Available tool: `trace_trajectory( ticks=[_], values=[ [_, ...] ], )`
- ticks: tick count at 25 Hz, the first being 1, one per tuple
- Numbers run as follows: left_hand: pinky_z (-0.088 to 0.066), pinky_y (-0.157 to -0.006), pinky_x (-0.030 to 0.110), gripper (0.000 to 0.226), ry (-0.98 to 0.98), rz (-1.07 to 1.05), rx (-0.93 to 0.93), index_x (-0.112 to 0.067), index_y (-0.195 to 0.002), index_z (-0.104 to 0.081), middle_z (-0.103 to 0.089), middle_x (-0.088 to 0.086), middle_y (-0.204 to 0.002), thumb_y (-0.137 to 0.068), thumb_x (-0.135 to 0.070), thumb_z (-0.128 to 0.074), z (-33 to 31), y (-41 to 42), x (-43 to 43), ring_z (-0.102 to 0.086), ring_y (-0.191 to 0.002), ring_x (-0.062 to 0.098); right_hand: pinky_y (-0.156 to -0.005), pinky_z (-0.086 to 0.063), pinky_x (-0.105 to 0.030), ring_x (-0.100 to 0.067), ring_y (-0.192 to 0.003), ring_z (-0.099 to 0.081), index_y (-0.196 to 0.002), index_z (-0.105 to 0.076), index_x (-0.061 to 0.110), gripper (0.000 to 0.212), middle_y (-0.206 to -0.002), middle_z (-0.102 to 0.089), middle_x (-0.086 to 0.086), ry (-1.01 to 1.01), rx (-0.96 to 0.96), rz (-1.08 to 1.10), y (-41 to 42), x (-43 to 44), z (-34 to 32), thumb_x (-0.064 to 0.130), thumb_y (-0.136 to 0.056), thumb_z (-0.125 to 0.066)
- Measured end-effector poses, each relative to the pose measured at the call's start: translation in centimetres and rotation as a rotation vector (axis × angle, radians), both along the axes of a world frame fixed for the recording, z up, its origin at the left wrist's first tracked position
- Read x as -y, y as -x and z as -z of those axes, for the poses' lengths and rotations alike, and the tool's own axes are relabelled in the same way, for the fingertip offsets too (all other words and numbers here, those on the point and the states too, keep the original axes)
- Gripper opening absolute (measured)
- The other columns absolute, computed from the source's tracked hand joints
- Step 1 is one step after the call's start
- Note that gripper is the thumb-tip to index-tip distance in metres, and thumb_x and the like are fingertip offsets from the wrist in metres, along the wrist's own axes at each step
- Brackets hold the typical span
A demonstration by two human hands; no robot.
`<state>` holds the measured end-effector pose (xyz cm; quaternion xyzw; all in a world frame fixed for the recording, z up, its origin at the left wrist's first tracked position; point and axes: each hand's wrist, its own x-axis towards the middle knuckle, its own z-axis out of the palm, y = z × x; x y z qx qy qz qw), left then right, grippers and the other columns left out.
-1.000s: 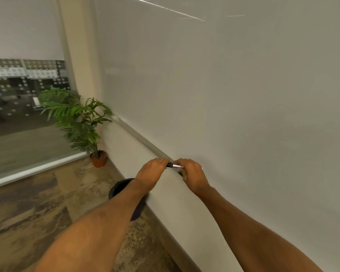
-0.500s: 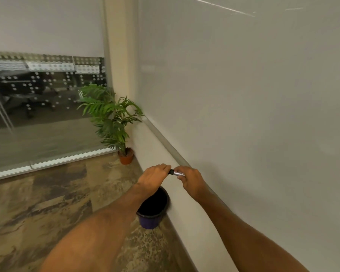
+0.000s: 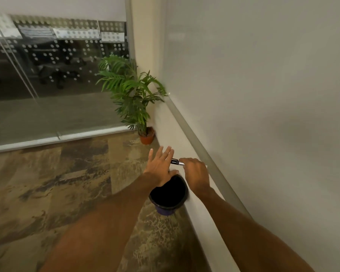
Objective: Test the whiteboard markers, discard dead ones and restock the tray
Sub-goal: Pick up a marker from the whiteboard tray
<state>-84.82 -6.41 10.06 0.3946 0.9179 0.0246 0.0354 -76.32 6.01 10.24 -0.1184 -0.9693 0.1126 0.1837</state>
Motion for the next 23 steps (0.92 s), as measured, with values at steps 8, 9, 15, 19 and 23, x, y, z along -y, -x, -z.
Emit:
trace_trajectory(
  ticks=[8,9,15,19,23],
  values=[
    [0.002,-0.117,0.052,0.078,0.095,-0.033,0.108,-0.016,-0.153,0.001,0.007,-0.001,-0.16,-0.096,-0.058,-0.031,8.0,11.0,0.4,0.008,-0.147,0.024,-0.082,-0.048,-0.032,-0.022,-0.089,-0.064,-0.102,-0.065,0.019,0.017,-0.098,-0.07,-0.001,0.022,0.165,0.024,10.4,0.4,8.7,0.027,-0.089,-0.059],
    [0.002,-0.117,0.052,0.078,0.107,-0.024,0.126,-0.016,-0.153,0.001,0.007,0.0,-0.16,-0.096,-0.058,-0.032,9.2,12.2,0.1,0.008,-0.147,0.025,-0.082,-0.048,-0.032,-0.022,-0.09,-0.064,-0.104,-0.064,0.019,0.017,-0.099,-0.069,-0.001,0.036,0.186,0.033,11.3,0.4,10.1,0.027,-0.09,-0.057],
    [0.001,-0.117,0.052,0.079,0.14,-0.034,0.198,-0.015,-0.153,-0.002,0.003,0.002,-0.16,-0.095,-0.056,-0.038,17.9,17.4,-0.7,0.004,-0.147,0.026,-0.095,-0.044,-0.037,-0.025,-0.113,-0.055,-0.128,-0.053,0.017,0.033,-0.125,-0.06,-0.004,0.15,0.356,0.052,16.7,-0.9,18.6,0.022,-0.096,-0.047],
    [0.002,-0.117,0.051,0.079,0.154,-0.072,0.265,-0.015,-0.153,-0.002,0.002,0.003,-0.16,-0.095,-0.052,-0.043,25.1,19.5,-1.7,0.004,-0.147,0.026,-0.093,-0.047,-0.039,-0.026,-0.114,-0.055,-0.131,-0.05,0.015,0.035,-0.126,-0.058,-0.007,0.184,0.46,0.029,19.8,-2.3,25.9,0.017,-0.096,-0.047],
    [0.002,-0.117,0.052,0.08,0.19,-0.095,0.33,-0.013,-0.153,-0.002,0.001,0.004,-0.16,-0.095,-0.048,-0.044,32.0,21.0,-3.0,0.005,-0.147,0.026,-0.087,-0.047,-0.038,-0.029,-0.109,-0.057,-0.127,-0.052,0.011,0.033,-0.118,-0.061,-0.011,0.191,0.52,-0.005,22.2,-4.1,32.8,0.011,-0.094,-0.047]
  ],
)
